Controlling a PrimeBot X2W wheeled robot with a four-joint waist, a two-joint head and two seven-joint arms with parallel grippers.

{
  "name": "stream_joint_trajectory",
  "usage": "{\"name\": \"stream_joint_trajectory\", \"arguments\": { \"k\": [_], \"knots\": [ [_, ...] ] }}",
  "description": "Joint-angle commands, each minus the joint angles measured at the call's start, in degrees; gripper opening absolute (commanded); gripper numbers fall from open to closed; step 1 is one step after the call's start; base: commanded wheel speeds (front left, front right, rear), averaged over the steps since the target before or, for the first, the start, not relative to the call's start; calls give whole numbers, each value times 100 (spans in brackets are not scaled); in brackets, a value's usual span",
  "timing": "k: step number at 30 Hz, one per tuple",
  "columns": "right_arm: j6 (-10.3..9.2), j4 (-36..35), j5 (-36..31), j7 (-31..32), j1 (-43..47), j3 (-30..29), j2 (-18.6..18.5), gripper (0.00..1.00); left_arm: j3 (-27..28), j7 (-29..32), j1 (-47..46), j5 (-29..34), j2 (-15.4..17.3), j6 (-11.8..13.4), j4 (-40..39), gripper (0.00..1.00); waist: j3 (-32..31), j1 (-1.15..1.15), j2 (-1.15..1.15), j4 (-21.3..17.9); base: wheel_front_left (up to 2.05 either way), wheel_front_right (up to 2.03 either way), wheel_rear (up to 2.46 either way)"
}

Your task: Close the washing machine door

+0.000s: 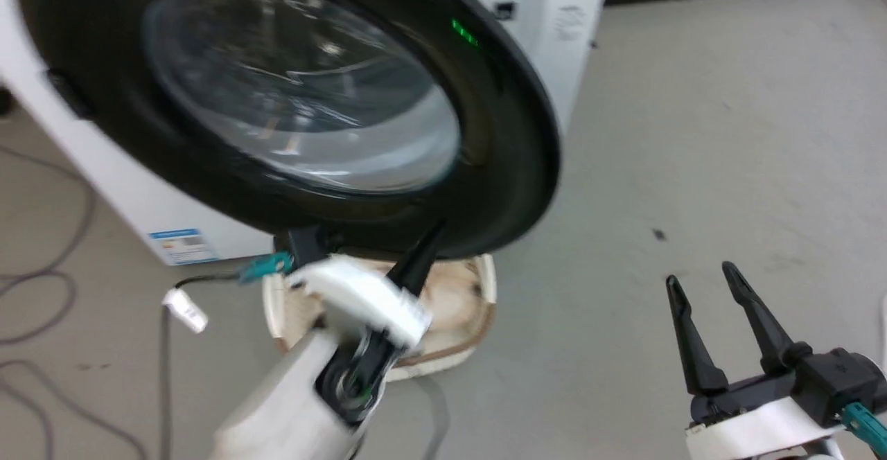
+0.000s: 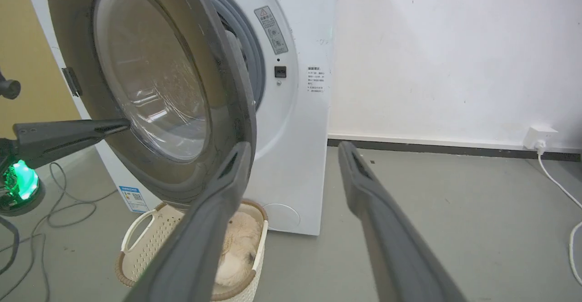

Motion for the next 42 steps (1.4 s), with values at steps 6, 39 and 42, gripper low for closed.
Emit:
{"name": "stream_joint_trajectory", "arguments": {
  "k": [6,39,42],
  "knots": [
    [3,-61,-37,-24,184,-37,-104,100,-493,-883,596,1940,1050,379,-665,0,-527,0,0,881,0,0,0],
    [3,302,104,-24,299,90,-219,0,2243,-953,3412,6473,191,606,-2929,100,-611,0,0,1951,0,0,0],
    [3,295,139,-24,163,218,-342,0,2271,-953,3329,6592,74,553,-2926,100,-445,0,0,2050,0,0,0]
  ]
}}
